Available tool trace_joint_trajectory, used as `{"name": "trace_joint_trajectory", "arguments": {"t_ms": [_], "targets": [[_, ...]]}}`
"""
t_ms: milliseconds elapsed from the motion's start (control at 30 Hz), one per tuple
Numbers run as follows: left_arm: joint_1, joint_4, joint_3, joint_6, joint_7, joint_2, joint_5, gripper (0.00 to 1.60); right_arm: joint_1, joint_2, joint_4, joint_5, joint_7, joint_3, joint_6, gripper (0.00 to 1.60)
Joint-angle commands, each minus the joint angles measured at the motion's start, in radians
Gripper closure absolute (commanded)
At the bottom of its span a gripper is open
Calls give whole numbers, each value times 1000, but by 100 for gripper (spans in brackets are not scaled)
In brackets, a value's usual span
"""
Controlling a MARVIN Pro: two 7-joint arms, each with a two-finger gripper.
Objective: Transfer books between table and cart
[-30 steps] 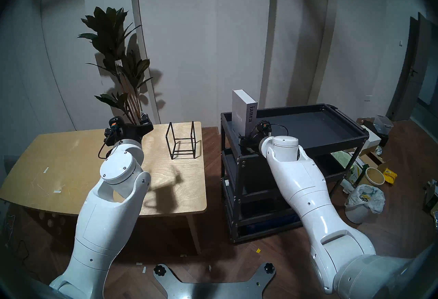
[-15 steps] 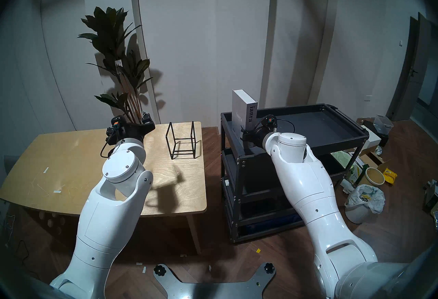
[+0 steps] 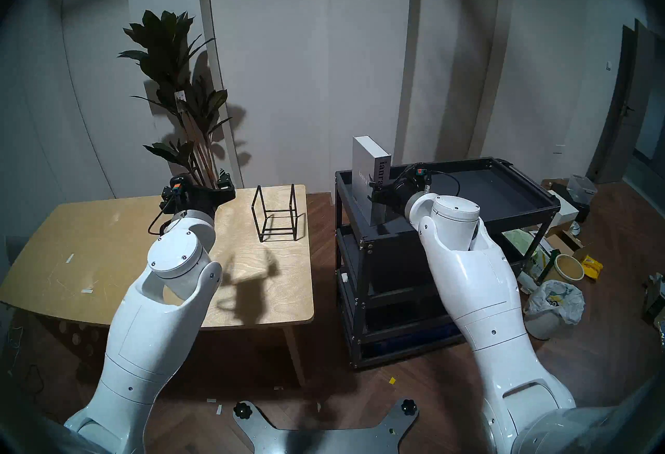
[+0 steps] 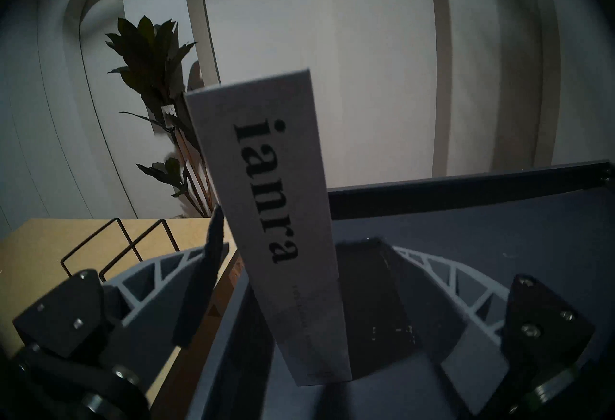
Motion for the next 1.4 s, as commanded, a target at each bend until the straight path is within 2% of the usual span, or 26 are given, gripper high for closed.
{"name": "trace_joint_trajectory", "arguments": {"t_ms": [0, 167, 267, 467, 667, 700, 767, 800, 933, 1133, 1367], "targets": [[50, -32, -11, -63, -83, 83, 9, 0, -70, 9, -115, 0, -4, 17, -30, 0], [92, -33, -45, -127, -154, 123, -8, 0, -163, 0, -199, -18, -43, 23, -95, 0], [111, -38, -69, -143, -174, 130, -24, 0, -203, -9, -231, -29, -69, 23, -119, 0], [129, -34, -102, -179, -190, 127, -49, 0, -287, -23, -303, -90, -135, 6, -220, 0], [141, -25, -113, -203, -210, 127, -71, 0, -356, -70, -315, -80, -127, 27, -300, 0], [143, -24, -114, -210, -215, 128, -75, 0, -385, -79, -326, -91, -123, 35, -334, 0], [145, -20, -118, -225, -220, 124, -83, 0, -387, -101, -309, -86, -118, 42, -360, 0], [146, -18, -118, -232, -221, 123, -83, 0, -385, -111, -297, -58, -93, 55, -363, 0], [144, -12, -120, -241, -227, 122, -91, 0, -384, -142, -267, -70, -76, 74, -422, 0], [138, -8, -132, -234, -261, 138, -130, 0, -362, -128, -242, -73, -46, 55, -514, 0], [136, -8, -136, -224, -274, 153, -136, 0, -344, -114, -246, -121, -64, 29, -491, 0]]}}
